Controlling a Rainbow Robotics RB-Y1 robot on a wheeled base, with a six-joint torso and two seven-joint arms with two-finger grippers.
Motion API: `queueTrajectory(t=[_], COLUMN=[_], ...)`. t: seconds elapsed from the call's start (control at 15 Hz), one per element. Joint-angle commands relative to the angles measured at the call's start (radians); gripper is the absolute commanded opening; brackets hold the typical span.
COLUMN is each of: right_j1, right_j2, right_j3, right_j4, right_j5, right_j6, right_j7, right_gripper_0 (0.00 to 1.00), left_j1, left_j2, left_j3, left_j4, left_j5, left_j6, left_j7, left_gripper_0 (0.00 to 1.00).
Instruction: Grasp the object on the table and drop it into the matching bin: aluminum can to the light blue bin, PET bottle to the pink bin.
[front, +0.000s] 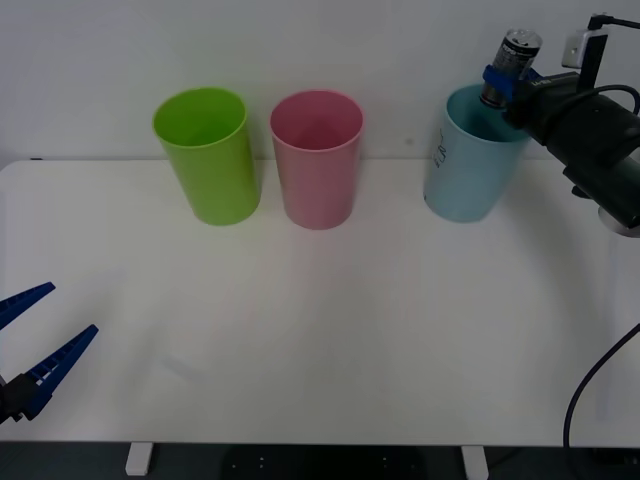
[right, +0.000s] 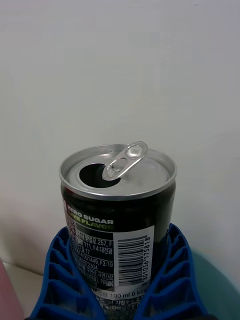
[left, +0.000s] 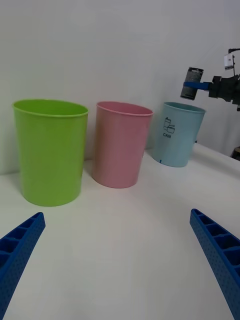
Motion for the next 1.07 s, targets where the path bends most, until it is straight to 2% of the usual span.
queueTrajectory(t=[0.07,0.13,0.2,0.87,1.07], right_j1=[0.000,0.000,0.000,0.005,0.045], right_j2=[0.001,0.000,0.000,0.000,-0.002], right_j3=[0.000,-0.009,-0.012,-0.037,-0.052], right_j4=[0.000,0.000,-0.002,-0.002,-0.051], right_j5=[-0.001,0.002,0.003,0.003,0.003], right_j6=[0.001,-0.001,0.001,-0.006,-0.004], right_j7=[0.004,0.010,0.018,0.038,0.035], right_gripper_0=[0.06,0.67,1.00,1.00,1.00], left_j1=[0.000,0.000,0.000,0.000,0.000], left_j2=[0.000,0.000,0.000,0.000,0.000], left_j3=[0.000,0.000,0.000,0.000,0.000], left_j4=[0.000,0.000,0.000,0.000,0.000], left_j5=[0.000,0.000,0.000,0.000,0.000], left_j6=[0.000,0.000,0.000,0.000,0.000], left_j7=[0.000,0.000,0.000,0.000,0.000], left_gripper_0=[1.00,1.00,1.00,1.00,1.00])
